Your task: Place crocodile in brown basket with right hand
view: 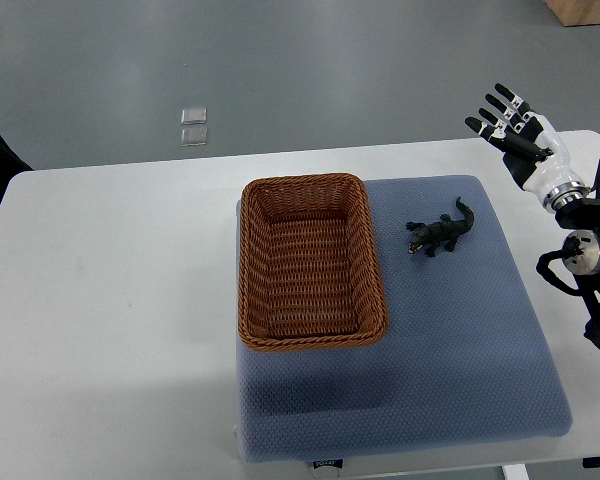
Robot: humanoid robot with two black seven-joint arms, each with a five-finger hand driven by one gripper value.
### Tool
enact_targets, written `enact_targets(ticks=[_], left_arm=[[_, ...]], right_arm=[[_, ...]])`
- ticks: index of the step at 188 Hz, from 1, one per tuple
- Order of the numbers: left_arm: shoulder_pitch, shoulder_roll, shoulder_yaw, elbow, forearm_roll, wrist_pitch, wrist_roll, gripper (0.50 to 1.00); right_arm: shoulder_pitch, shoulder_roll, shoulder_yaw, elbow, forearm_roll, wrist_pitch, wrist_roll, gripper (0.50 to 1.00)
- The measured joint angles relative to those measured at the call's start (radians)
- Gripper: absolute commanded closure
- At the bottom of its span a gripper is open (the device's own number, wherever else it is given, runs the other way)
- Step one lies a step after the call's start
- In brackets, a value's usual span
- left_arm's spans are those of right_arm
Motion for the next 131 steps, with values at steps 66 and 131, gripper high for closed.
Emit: enact_targets(ticks=[66,131], left_arm=[[0.0,0.0,0.002,0.002,0.0,0.0,0.001,0.5],[0.0,0.0,0.007,0.0,0.0,0.0,0.0,0.5]], right_arm=[[0.0,0.0,0.0,0.0,0.0,0.0,0.0,0.57],[0.002,0.0,0.0,0.0,0.0,0.009,0.0,0.57]])
